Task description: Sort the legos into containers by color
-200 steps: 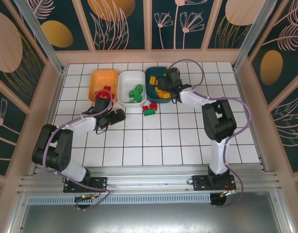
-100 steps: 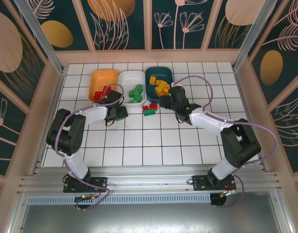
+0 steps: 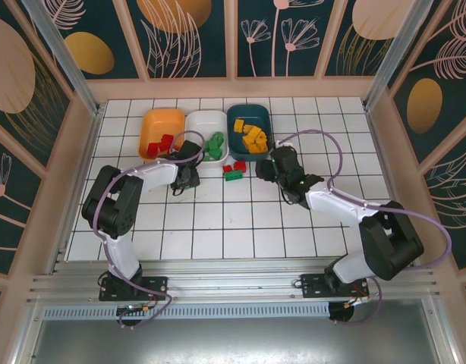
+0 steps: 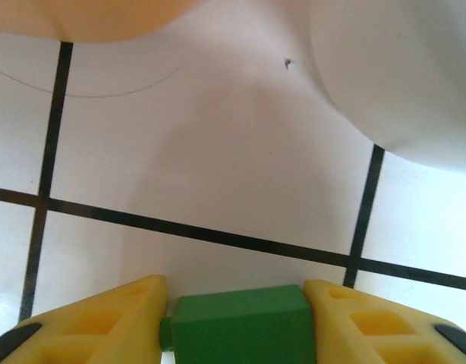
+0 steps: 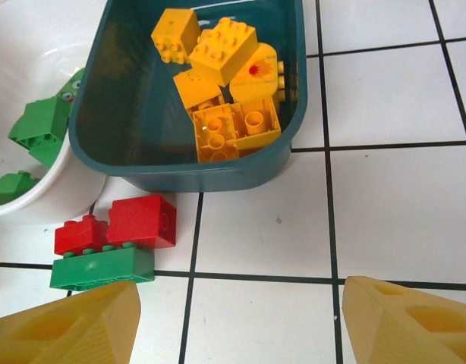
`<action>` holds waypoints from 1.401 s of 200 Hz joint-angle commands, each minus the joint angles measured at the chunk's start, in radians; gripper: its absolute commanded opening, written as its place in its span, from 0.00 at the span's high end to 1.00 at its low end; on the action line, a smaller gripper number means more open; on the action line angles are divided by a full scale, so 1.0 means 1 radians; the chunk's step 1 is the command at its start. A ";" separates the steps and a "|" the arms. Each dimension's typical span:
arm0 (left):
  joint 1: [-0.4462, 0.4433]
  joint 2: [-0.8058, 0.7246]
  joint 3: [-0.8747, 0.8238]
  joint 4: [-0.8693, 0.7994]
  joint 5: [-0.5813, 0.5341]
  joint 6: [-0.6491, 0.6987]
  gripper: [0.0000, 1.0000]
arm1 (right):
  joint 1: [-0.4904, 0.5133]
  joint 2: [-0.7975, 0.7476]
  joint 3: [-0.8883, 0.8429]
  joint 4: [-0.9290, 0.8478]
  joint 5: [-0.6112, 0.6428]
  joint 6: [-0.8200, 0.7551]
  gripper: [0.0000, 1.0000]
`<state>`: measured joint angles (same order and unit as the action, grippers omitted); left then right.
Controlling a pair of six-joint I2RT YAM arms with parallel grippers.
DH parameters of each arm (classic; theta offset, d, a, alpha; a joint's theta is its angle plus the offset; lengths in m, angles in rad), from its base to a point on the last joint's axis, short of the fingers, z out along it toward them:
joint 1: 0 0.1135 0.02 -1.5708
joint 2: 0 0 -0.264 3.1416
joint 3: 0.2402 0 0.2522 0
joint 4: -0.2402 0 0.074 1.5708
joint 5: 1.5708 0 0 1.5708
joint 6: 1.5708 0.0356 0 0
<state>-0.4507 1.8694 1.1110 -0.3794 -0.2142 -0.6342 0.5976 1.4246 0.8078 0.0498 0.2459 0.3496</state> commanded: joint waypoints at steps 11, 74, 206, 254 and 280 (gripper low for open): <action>-0.016 0.008 -0.012 -0.001 0.036 -0.015 0.59 | 0.002 -0.024 -0.052 0.020 0.045 0.002 0.29; -0.025 -0.114 -0.008 -0.019 0.062 -0.020 0.66 | 0.003 -0.044 -0.079 0.044 0.038 0.006 0.29; 0.055 0.292 0.745 -0.160 0.134 0.048 0.69 | 0.005 -0.040 -0.101 0.068 0.047 0.017 0.31; 0.056 0.346 0.820 -0.195 0.126 0.059 0.49 | 0.012 -0.013 -0.095 0.077 0.028 0.014 0.30; 0.056 0.315 0.801 -0.193 0.118 0.071 0.21 | 0.036 0.003 -0.089 0.082 0.030 0.002 0.28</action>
<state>-0.3901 2.2131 1.9030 -0.5449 -0.0944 -0.5865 0.6060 1.4105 0.7105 0.0967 0.2607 0.3500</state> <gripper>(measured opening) 0.708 0.711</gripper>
